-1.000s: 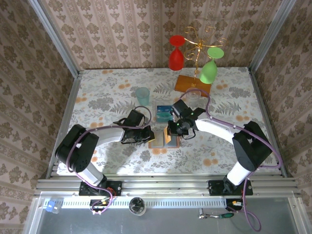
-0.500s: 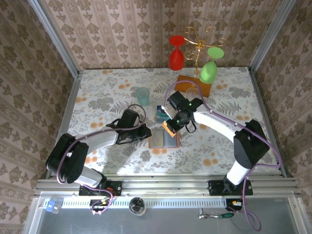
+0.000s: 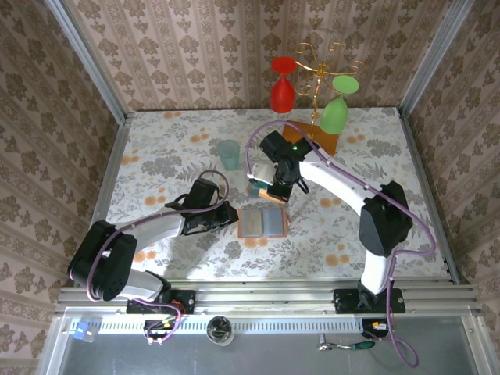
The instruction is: Take the credit cards out of the card holder
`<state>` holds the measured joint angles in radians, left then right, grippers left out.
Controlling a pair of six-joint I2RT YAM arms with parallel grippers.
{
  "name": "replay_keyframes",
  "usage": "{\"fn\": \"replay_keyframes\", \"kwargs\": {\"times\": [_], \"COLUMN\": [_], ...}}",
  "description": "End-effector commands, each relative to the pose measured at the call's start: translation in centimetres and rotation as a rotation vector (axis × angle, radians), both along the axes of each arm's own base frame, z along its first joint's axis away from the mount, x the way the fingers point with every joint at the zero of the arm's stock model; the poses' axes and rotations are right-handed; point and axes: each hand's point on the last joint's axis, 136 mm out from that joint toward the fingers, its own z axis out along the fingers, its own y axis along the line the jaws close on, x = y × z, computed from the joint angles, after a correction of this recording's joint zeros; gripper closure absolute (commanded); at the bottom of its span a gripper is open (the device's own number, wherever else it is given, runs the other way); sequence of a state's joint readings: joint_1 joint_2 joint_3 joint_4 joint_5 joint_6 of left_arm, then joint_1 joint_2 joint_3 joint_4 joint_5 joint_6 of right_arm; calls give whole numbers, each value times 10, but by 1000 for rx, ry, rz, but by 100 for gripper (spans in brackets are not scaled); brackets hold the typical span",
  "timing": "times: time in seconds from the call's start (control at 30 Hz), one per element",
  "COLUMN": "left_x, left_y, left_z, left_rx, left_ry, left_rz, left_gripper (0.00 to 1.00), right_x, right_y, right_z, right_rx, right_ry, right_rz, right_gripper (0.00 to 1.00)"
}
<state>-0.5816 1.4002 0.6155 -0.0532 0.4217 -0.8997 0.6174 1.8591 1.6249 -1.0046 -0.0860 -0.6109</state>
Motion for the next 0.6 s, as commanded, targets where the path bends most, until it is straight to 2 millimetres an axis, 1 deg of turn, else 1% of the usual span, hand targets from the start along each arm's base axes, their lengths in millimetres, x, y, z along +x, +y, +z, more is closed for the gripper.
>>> {"fn": "replay_keyframes", "kwargs": {"times": [0.0,0.17,0.3,0.57], "left_x": [0,0,1,3], "left_y": [4,7,7,10], "left_z": [1,0,-1,-1], "left_rx": [1,2,7,18], "left_ry": [-7,4,11,28], "left_rz": [3,11,5,4], "left_gripper": [88,88,88,88], "right_x": [5,34,59,103], "right_y": [-4,4,8,10], "right_z": [7,17,20,19], "right_rx": [-18,9,19,32], "right_ry": [38,19,20,-3], "right_rz": [93,117,117,131], "right_gripper": [100,100,100,100]}}
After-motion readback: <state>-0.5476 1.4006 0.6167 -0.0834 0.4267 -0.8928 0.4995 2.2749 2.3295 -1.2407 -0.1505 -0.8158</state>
